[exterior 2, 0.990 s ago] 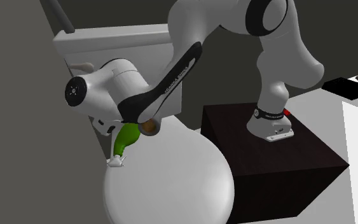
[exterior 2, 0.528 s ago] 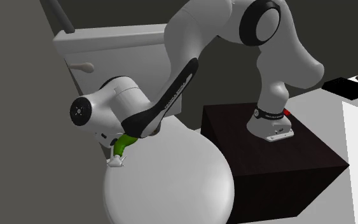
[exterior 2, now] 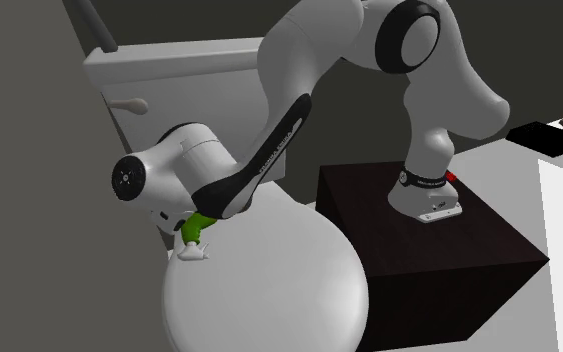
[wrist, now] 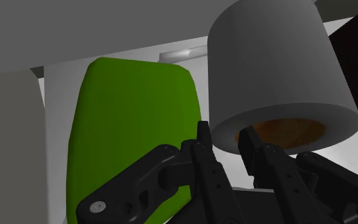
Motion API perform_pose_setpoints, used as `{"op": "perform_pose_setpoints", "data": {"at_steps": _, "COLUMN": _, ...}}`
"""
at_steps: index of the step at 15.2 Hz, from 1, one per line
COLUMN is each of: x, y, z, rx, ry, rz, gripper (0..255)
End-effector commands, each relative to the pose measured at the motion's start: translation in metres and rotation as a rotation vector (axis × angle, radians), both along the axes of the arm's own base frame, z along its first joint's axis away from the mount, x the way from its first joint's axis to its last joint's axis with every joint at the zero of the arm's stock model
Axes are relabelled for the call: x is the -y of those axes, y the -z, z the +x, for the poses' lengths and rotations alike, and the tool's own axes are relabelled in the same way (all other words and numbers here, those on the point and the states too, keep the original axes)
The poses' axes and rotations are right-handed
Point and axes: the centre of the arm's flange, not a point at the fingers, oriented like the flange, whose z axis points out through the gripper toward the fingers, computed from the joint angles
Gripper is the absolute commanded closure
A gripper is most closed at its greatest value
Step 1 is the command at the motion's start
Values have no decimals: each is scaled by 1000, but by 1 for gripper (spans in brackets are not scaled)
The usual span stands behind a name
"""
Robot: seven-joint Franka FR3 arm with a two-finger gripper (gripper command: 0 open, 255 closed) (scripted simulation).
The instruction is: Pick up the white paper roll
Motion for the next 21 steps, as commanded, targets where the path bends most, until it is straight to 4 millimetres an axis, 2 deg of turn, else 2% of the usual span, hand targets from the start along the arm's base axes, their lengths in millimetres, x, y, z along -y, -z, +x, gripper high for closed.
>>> {"op": "perform_pose_setpoints", "data": {"at_steps": 1, "x": 0, "y": 1, "z": -1, "rx": -2, "ry": 0, "rz": 0, "gripper": 255}}
{"op": "perform_pose_setpoints", "data": {"at_steps": 4, "x": 0, "y": 2, "z": -1, "rx": -2, "ry": 0, "rz": 0, "gripper": 255}}
{"op": "perform_pose_setpoints", "data": {"at_steps": 19, "x": 0, "y": -77, "z": -1, "rx": -2, "ry": 0, "rz": 0, "gripper": 255}}
{"op": "perform_pose_setpoints", "data": {"at_steps": 21, "x": 0, "y": -78, "z": -1, "rx": -2, "ry": 0, "rz": 0, "gripper": 255}}
